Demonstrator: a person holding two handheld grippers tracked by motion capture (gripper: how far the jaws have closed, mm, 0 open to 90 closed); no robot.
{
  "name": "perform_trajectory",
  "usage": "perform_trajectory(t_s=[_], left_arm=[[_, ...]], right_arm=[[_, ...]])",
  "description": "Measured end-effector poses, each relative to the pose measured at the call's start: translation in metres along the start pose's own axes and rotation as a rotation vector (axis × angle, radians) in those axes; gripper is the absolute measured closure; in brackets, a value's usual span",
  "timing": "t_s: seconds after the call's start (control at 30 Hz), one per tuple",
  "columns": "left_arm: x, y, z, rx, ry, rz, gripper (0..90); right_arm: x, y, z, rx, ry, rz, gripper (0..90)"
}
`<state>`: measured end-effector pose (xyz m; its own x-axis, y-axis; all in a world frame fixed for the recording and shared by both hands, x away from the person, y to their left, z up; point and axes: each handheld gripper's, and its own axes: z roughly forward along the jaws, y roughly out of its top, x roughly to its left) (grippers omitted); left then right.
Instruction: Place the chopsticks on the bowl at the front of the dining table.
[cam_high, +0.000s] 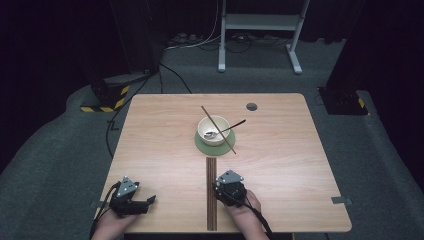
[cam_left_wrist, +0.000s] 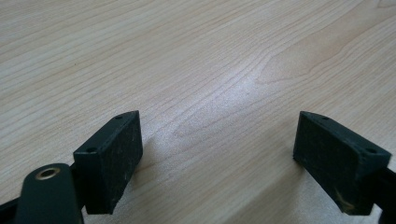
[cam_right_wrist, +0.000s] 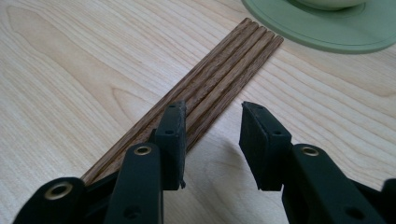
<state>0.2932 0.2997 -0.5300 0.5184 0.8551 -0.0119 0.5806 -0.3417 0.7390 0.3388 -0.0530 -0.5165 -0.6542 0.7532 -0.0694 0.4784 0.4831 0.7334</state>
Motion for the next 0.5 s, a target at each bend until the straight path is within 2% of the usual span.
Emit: perform_trajectory(t_s=[0.27,0.3,0.33,0.4,0.5], left_arm=[[-0.0003,-0.0001,0.0000,-0.001,0.001,0.000,15.9],[-0.0003,-0.0001,0.0000,-0.001,0.001,0.000,15.9],[-0.0003,-0.0001,0.0000,-0.001,0.001,0.000,15.9],[-0.0002,-0.0001,0.0000,-0.001,0.000,0.000,15.9],[-0.0002,-0.0001,0.0001,-0.001,0.000,0.000,15.9]], right_arm=[[-0.0047,-0.0018,-0.0019,0.010,-0.029,0.015,64.4],[-0.0051,-0.0023,-0.0023,0.017,-0.030,0.030,64.3],[-0.0068,-0.0029,-0.0025,0.009,-0.032,0.025,64.3],[-0.0075,-0.0030,-0.0043,-0.011,-0.015,0.049,64.2],[-0.0038,-0.0006,-0.0051,-0.032,-0.020,0.026,64.4]])
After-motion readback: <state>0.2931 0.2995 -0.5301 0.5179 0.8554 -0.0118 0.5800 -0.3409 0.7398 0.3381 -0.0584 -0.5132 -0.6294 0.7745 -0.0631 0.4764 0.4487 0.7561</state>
